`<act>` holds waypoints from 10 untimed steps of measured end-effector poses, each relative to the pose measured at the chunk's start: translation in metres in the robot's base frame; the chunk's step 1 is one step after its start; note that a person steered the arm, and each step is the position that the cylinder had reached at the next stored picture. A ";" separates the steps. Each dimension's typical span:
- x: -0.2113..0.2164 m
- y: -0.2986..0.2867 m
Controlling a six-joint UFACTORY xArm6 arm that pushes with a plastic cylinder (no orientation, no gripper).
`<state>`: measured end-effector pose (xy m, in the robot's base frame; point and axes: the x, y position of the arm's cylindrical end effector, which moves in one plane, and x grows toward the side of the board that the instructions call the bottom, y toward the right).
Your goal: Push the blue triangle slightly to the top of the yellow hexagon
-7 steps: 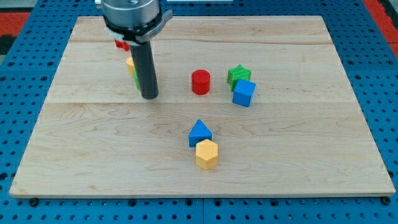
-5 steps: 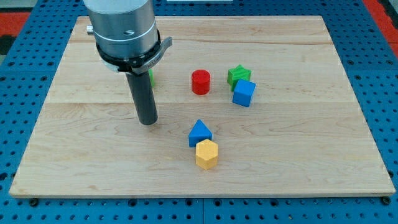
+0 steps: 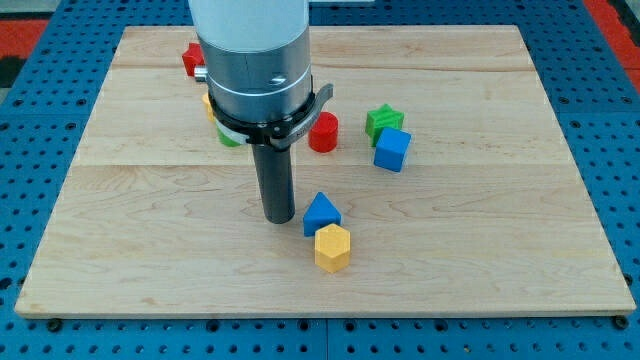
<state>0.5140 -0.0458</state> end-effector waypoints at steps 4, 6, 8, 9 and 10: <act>0.000 0.014; 0.000 0.018; 0.000 0.018; 0.000 0.019; 0.000 0.021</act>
<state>0.5140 -0.0243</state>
